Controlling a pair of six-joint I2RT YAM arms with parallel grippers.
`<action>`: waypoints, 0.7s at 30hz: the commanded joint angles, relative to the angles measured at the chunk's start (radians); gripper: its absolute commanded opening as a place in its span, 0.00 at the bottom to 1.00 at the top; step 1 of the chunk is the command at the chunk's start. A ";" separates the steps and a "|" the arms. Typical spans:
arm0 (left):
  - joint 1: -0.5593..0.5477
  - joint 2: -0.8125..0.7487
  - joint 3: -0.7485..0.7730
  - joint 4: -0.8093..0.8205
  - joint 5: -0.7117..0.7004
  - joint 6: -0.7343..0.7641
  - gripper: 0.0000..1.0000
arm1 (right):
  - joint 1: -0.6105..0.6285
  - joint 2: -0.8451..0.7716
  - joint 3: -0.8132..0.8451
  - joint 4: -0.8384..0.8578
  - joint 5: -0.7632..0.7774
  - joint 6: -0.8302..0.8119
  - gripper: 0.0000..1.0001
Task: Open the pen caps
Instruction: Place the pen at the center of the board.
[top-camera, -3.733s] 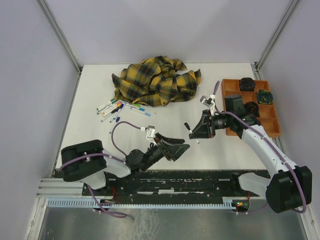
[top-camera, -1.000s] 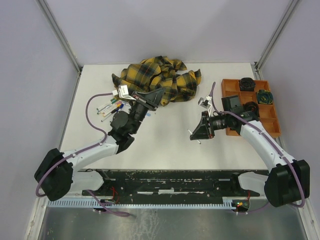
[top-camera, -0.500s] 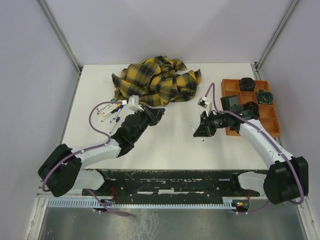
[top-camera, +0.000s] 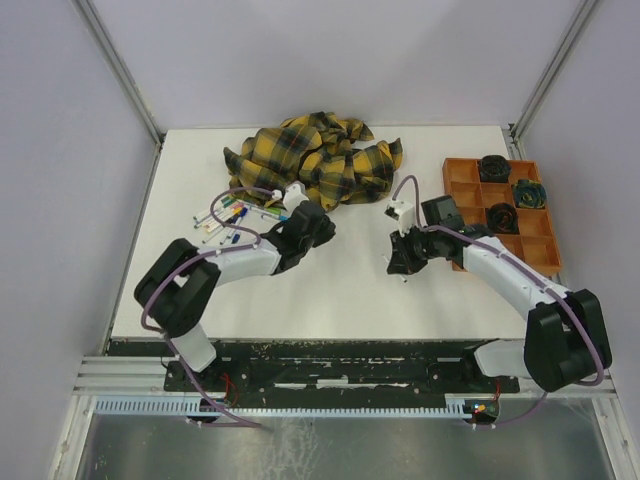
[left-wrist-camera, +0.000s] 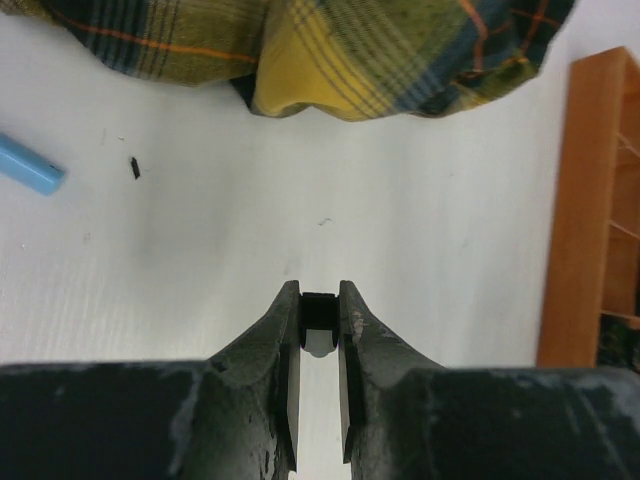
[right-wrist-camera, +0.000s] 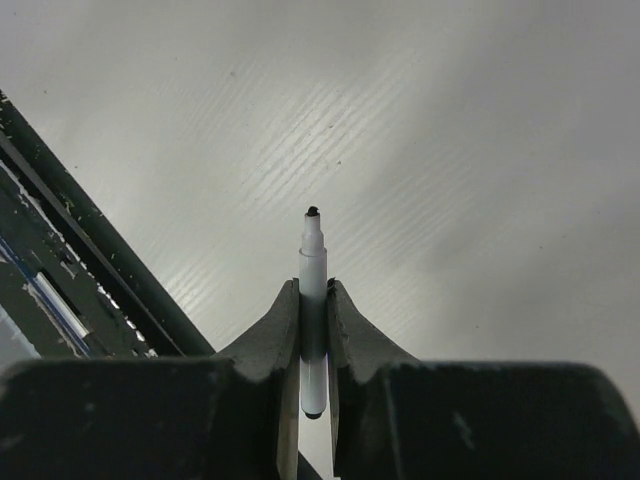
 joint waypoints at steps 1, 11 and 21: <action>0.010 0.094 0.134 -0.183 -0.066 -0.079 0.03 | 0.074 0.033 -0.003 0.075 0.138 0.044 0.00; 0.023 0.252 0.300 -0.347 -0.086 -0.115 0.04 | 0.173 0.148 0.057 0.077 0.292 0.153 0.02; 0.044 0.280 0.308 -0.376 -0.075 -0.159 0.16 | 0.195 0.258 0.081 0.080 0.276 0.255 0.06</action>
